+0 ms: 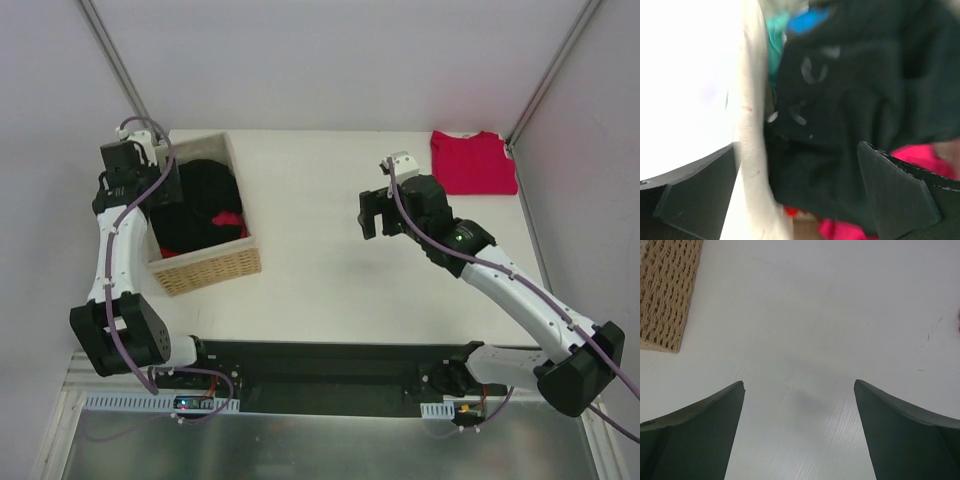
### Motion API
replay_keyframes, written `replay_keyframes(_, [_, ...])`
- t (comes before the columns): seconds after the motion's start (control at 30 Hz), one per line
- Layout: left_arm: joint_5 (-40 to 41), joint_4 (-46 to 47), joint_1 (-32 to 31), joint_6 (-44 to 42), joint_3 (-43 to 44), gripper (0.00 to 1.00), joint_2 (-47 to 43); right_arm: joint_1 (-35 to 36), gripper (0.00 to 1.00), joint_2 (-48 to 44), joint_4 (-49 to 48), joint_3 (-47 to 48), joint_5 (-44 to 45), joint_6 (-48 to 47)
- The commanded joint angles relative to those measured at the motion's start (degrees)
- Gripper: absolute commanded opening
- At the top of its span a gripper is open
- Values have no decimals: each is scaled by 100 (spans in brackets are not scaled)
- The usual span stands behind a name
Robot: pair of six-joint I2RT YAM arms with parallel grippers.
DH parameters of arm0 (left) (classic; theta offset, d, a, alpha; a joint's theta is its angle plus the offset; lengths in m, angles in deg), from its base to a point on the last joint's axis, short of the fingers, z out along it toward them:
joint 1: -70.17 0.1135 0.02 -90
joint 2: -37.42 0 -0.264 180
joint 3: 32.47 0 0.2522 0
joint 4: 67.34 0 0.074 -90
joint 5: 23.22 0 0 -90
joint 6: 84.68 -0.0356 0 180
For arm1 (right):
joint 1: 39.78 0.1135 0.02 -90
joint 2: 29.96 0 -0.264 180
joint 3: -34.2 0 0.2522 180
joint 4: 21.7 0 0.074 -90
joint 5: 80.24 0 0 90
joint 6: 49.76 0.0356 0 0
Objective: Fold and stack the t-shirts
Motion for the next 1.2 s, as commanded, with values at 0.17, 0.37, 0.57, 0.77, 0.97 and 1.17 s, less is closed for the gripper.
replay_keyframes(0.17, [712,-1213,-1248,344,1651,99,-456,186,96,612,127,698,421,-226])
replay_keyframes(0.37, [672,-1345,-1634,396,1572,99,-405,432,96,911,136,848,685,-288])
replay_keyframes(0.57, [196,-1390,-2205,870,1387,99,351,459,96,990,171,918,869,-384])
replay_keyframes(0.77, [415,-503,-2699,1370,1291,99,712,459,96,964,189,848,1054,-507])
replay_keyframes(0.97, [-191,215,-2699,1494,1020,99,686,468,96,867,110,629,1186,-552])
replay_keyframes(1.17, [-602,1080,-2585,1758,315,99,246,459,96,885,66,558,1230,-569])
